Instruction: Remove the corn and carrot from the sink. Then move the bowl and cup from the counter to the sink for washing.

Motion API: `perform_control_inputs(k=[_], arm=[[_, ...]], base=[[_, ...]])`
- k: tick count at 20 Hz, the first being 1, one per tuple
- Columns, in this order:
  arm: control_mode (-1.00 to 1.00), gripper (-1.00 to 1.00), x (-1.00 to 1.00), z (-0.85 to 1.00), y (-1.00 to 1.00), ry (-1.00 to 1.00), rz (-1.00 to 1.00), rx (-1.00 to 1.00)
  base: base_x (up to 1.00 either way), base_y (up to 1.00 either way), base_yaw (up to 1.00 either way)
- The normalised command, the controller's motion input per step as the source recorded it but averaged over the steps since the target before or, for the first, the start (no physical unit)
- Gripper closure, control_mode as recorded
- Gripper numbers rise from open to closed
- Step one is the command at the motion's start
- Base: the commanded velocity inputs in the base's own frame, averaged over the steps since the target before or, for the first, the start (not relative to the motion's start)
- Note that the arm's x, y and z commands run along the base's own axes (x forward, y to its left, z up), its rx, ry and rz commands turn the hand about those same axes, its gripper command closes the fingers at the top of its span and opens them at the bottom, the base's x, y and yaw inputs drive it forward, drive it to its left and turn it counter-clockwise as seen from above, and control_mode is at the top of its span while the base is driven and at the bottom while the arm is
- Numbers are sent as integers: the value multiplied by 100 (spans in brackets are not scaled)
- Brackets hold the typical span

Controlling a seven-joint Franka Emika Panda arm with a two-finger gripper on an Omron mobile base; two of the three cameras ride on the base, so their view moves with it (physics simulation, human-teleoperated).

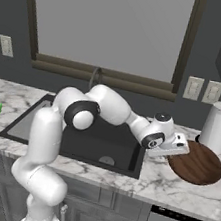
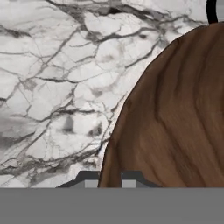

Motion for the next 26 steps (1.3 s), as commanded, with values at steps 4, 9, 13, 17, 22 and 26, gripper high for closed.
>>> perform_control_inputs(k=[4, 9, 13, 17, 22, 26], arm=[[-100, 100, -6, 31, 10, -5, 0, 0], [-100, 100, -13, 44, 14, -1, 0, -7], [-100, 100, -13, 53, 18, 0, 0, -17], [-100, 100, -17, 57, 20, 1, 0, -18], [-100, 100, -21, 55, 21, 8, 0, -15], [-100, 100, -24, 48, 25, 17, 0, -7]], base=[[0, 0, 0], [0, 0, 0], [0, 0, 0], [0, 0, 0], [0, 0, 0], [0, 0, 0]])
